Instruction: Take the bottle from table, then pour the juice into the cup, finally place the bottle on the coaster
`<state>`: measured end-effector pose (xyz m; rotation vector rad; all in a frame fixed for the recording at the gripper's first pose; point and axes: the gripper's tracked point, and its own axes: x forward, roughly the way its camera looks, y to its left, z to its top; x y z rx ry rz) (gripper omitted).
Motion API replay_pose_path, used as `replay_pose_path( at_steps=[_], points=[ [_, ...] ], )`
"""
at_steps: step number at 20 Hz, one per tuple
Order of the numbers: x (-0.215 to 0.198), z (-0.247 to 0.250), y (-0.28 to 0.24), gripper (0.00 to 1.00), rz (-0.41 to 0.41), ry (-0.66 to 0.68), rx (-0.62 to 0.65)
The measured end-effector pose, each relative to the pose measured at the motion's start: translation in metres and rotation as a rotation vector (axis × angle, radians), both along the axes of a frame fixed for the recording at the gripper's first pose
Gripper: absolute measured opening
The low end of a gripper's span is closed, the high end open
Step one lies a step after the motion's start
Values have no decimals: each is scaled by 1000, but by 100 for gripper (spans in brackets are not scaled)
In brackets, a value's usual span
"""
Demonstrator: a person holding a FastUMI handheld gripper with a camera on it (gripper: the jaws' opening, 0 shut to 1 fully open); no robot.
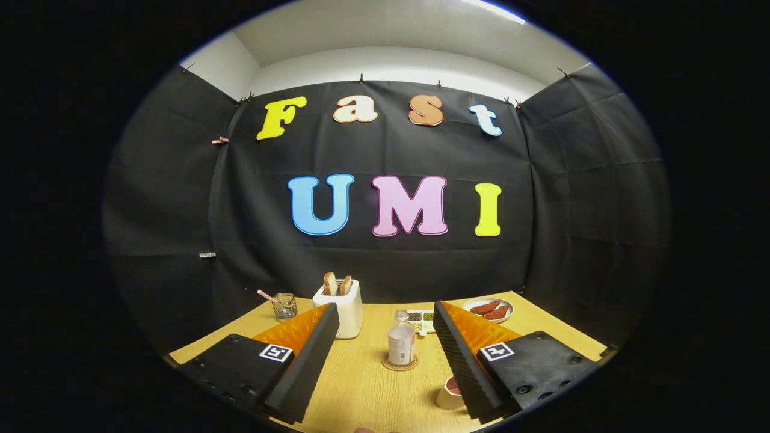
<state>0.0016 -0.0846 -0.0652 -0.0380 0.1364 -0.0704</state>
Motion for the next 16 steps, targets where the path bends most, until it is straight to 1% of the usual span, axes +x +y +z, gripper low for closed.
replay_pose_path(
  at_steps=[4, 16],
  points=[
    [2, 0, -2, 97, 10, 10, -19],
    [7, 1, 1, 97, 39, 16, 2]
  ],
)
